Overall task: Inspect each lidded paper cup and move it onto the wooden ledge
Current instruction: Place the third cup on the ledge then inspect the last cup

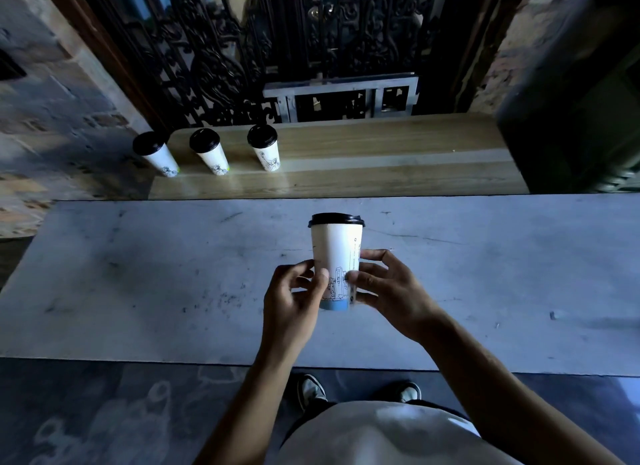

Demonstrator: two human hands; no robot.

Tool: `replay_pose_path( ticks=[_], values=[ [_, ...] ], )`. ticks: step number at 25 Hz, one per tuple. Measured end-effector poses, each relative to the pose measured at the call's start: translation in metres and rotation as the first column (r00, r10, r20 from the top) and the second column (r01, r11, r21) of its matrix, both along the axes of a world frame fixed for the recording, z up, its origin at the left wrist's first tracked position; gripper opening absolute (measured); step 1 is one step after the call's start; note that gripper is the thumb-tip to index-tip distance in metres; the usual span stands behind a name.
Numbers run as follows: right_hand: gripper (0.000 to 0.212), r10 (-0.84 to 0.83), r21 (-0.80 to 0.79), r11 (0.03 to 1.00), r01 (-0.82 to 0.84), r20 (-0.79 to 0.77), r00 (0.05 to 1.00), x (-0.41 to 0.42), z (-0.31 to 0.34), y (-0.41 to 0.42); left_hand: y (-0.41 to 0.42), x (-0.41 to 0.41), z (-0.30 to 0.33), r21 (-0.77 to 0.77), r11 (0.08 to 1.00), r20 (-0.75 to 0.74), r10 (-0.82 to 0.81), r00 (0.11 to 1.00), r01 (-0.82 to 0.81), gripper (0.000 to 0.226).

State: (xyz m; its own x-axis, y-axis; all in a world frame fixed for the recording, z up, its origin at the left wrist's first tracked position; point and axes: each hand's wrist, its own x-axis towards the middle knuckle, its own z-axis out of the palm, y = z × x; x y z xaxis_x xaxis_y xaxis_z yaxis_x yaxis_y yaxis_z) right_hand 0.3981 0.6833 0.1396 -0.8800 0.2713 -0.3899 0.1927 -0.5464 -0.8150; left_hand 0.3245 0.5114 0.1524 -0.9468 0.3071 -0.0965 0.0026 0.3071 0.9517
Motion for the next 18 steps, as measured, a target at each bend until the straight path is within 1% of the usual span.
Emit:
replay_pose_path(
  ticks=[1, 2, 4, 6, 7, 9, 12, 16, 18],
  values=[
    [0.058, 0.003, -0.019, 1.000, -0.003, 0.006, 1.000, 0.000, 0.001, 0.002, 0.002, 0.002, 0.001, -0.009, 1.000, 0.016, -0.026, 1.000, 0.027, 0.046],
    [0.059, 0.011, -0.019, 1.000, -0.011, 0.010, 1.000, -0.001, 0.001, 0.004, 0.004, 0.004, 0.001, -0.026, 0.999, 0.024, -0.044, 0.999, 0.045, 0.043],
    [0.058, 0.035, 0.033, 0.999, -0.036, 0.019, 0.999, -0.001, 0.000, 0.007, 0.008, 0.005, 0.001, -0.051, 0.998, 0.031, -0.042, 0.999, 0.044, 0.035],
    [0.052, 0.048, 0.086, 0.995, -0.050, 0.026, 0.999, 0.000, -0.001, 0.011, 0.010, 0.006, 0.002, -0.040, 0.999, 0.039, -0.006, 0.999, 0.008, 0.036],
    [0.049, 0.050, 0.093, 0.994, -0.052, 0.023, 0.998, 0.000, 0.000, 0.013, 0.011, 0.006, 0.003, -0.038, 0.999, 0.032, 0.018, 0.999, -0.016, 0.035],
    [0.042, 0.052, 0.081, 0.995, -0.053, 0.010, 0.999, 0.000, 0.000, 0.017, 0.014, 0.006, 0.005, -0.033, 0.998, -0.002, 0.048, 0.999, -0.048, 0.024],
    [0.039, 0.044, 0.064, 0.997, -0.043, -0.005, 0.999, 0.000, -0.003, 0.025, 0.018, 0.007, 0.005, -0.052, 0.998, -0.058, 0.037, 0.998, -0.040, 0.013],
    [0.048, 0.021, 0.106, 0.994, -0.024, 0.025, 0.999, -0.002, -0.003, 0.031, 0.024, 0.007, 0.001, -0.080, 0.995, -0.057, 0.061, 0.996, -0.065, 0.014],
    [0.055, 0.053, 0.129, 0.990, -0.055, 0.025, 0.998, -0.003, -0.003, 0.033, 0.027, 0.007, 0.000, -0.106, 0.991, -0.057, 0.080, 0.995, -0.086, 0.017]
  ],
)
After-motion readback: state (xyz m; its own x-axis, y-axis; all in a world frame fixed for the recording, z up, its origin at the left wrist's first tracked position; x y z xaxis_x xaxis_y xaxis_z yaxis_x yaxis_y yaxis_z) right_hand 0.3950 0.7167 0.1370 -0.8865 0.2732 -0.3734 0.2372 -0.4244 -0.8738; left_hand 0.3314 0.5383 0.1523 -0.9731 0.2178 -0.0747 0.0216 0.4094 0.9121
